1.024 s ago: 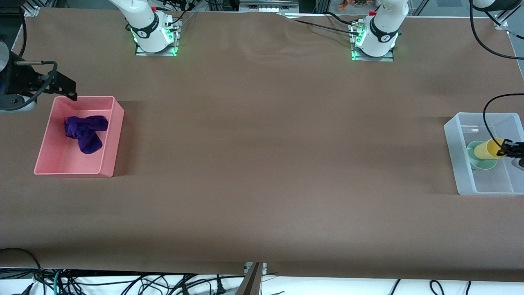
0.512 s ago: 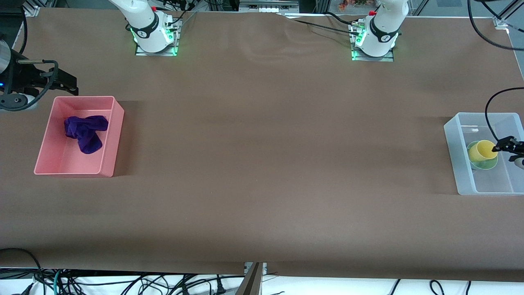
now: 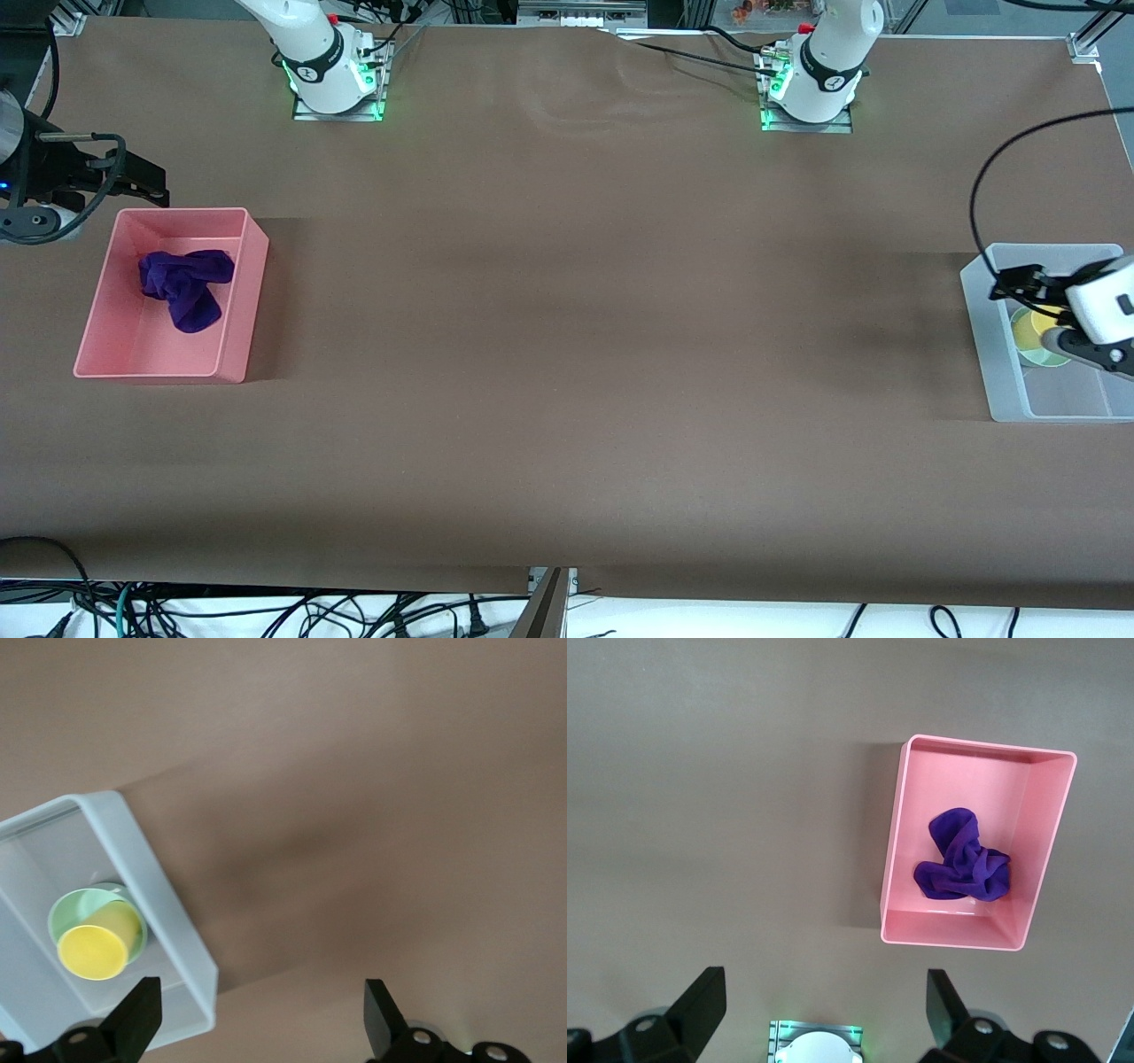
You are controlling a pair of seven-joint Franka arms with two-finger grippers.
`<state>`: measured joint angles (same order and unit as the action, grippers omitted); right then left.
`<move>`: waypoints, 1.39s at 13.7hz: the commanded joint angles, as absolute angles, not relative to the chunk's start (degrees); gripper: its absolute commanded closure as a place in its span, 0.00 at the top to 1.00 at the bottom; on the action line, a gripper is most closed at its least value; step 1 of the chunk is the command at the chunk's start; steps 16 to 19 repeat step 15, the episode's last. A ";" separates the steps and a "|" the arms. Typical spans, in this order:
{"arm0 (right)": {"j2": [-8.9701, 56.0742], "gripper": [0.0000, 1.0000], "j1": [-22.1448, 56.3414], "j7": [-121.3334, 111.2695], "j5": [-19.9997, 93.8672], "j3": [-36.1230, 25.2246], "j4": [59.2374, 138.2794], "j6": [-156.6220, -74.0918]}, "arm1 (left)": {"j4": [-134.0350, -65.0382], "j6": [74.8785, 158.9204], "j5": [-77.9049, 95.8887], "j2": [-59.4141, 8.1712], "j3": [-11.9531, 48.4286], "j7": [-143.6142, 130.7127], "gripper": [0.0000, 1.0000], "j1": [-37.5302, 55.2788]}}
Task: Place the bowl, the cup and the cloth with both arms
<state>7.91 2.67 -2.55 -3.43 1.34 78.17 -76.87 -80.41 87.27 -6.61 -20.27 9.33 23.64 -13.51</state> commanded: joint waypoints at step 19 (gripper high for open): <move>8.26 1.00 2.28 -3.25 -2.64 1.85 77.96 -79.36 | -102.66 97.82 0.79 2.37 1.49 2.37 1.00 0.79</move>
